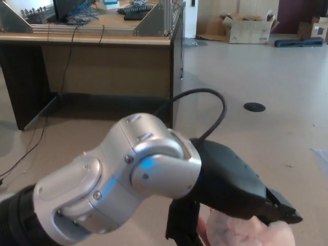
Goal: The robot extends its left hand to pick up an emotional support dumpling from the palm of a person and brings its hand down by its side. Then it extends its arm again to hand the dumpling back to the person.
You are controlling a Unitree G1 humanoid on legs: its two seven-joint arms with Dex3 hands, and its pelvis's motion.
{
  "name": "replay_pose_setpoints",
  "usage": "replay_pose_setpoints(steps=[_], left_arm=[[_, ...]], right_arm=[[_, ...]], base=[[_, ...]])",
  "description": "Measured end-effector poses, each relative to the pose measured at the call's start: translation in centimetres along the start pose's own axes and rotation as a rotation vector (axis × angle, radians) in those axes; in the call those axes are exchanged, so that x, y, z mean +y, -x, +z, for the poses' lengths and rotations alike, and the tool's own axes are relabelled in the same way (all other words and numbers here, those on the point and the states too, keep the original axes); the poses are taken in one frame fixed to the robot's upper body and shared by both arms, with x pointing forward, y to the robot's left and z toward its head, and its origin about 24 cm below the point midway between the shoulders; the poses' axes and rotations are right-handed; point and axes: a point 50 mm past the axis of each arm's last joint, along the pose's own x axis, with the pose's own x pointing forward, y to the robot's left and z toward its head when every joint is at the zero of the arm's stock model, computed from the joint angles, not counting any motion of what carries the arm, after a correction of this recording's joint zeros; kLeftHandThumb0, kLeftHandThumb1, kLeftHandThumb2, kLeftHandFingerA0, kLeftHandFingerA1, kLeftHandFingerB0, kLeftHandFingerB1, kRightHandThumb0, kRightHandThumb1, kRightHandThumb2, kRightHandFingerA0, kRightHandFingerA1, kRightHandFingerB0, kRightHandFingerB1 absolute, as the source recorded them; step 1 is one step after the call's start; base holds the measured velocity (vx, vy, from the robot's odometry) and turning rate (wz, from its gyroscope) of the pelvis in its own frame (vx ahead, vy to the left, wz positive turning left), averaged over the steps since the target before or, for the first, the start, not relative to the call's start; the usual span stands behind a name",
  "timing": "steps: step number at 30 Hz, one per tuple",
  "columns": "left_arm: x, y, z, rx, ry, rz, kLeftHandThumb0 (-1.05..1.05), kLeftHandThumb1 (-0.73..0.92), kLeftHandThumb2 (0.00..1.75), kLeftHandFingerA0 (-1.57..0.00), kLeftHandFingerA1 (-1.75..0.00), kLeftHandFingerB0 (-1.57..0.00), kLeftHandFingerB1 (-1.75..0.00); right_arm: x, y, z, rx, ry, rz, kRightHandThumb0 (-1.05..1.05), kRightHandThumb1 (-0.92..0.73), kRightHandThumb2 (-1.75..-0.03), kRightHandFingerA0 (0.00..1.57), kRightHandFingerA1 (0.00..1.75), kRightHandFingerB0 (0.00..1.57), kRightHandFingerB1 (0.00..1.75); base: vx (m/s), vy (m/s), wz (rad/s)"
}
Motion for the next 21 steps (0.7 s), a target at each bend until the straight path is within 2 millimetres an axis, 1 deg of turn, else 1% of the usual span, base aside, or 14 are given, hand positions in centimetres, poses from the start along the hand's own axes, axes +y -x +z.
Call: replay_pose_setpoints(steps=[1,2,3,4,8,9,11,12,13,14,16,17,21], left_arm=[[-0.1,-0.1,0.0,-0.002,0.004,0.007,-0.83,0.35,0.79,-0.21,-0.44,-0.05,-0.3],[-0.4,-0.3,0.0,-0.006,0.011,0.022,-1.03,0.35,0.82,-0.47,-0.47,-0.22,-0.33],[-0.6,-0.5,-0.1,-0.011,0.02,0.036,-1.03,0.35,0.82,-0.47,-0.47,-0.22,-0.33],[-0.9,-0.7,-0.1,-0.015,0.028,0.057,-1.05,0.47,0.62,-0.57,-0.47,-0.24,-0.35],[-1.4,-1.4,-0.5,-0.019,0.039,0.13,-1.05,0.47,0.62,-0.57,-0.47,-0.24,-0.35],[-1.5,-1.5,-0.7,-0.015,0.036,0.152,-1.05,0.49,0.66,-0.64,-0.46,-0.28,-0.38],[-1.6,-1.6,-0.9,-0.012,0.032,0.181,-1.05,0.49,0.66,-0.64,-0.46,-0.28,-0.38],[-1.7,-1.7,-0.9,-0.012,0.031,0.189,-1.05,0.46,0.65,-0.67,-0.48,-0.34,-0.38],[-1.7,-1.7,-1.0,-0.01,0.028,0.202,-1.05,0.46,0.65,-0.67,-0.48,-0.34,-0.38],[-1.8,-1.8,-1.1,-0.01,0.026,0.218,-1.05,0.44,0.64,-0.69,-0.49,-0.38,-0.38],[-2.0,-1.9,-1.4,-0.01,0.026,0.256,-1.05,0.44,0.64,-0.69,-0.49,-0.38,-0.38],[-2.1,-2.0,-1.5,-0.011,0.025,0.267,-0.42,0.51,0.59,-0.94,-1.6,-0.92,-0.58],[-2.5,-2.2,-1.6,-0.022,0.022,0.34,-0.42,0.51,0.59,-0.94,-1.6,-0.92,-0.58]], right_arm=[[0.0,0.0,0.0,-0.002,0.015,0.005,-0.51,-0.74,-0.63,0.64,0.48,0.57,0.4],[0.1,0.0,0.1,-0.006,0.041,0.013,-0.51,-0.74,-0.63,0.64,0.48,0.57,0.4],[0.1,-0.1,0.2,-0.008,0.062,0.018,-0.51,-0.74,-0.63,0.64,0.48,0.57,0.4],[0.2,-0.1,0.2,-0.012,0.092,0.025,-0.51,-0.74,-0.63,0.64,0.48,0.57,0.4],[0.5,-0.1,0.3,-0.012,0.131,0.036,-0.51,-0.74,-0.63,0.64,0.48,0.57,0.4],[0.6,-0.1,0.3,-0.012,0.137,0.039,-0.51,-0.74,-0.63,0.64,0.48,0.57,0.4],[0.6,-0.1,0.3,-0.011,0.145,0.041,-0.51,-0.74,-0.63,0.64,0.48,0.57,0.4],[0.7,-0.1,0.3,-0.01,0.147,0.042,-0.51,-0.74,-0.63,0.64,0.48,0.57,0.4],[0.7,-0.1,0.3,-0.01,0.15,0.043,-0.51,-0.74,-0.63,0.64,0.48,0.57,0.4],[0.7,-0.1,0.2,-0.01,0.155,0.045,-0.51,-0.74,-0.63,0.64,0.48,0.57,0.4],[0.8,-0.1,0.2,-0.009,0.163,0.048,-0.51,-0.74,-0.63,0.64,0.48,0.57,0.4],[0.8,-0.1,0.2,-0.008,0.165,0.049,-0.33,-0.49,-0.85,0.74,0.75,0.57,0.63],[0.7,0.0,0.3,-0.016,0.158,0.041,-0.33,-0.49,-0.85,0.74,0.75,0.57,0.63]], base=[[0.0,0.0,0.0],[0.0,0.0,0.0],[0.0,0.0,0.0],[0.0,0.0,0.0],[0.0,0.0,0.0],[0.0,0.0,0.0],[0.0,0.0,0.0],[0.0,0.0,0.0],[0.0,0.0,0.0],[0.0,0.0,0.0],[0.0,0.0,0.0],[0.0,0.0,0.0],[0.0,0.0,0.0]])
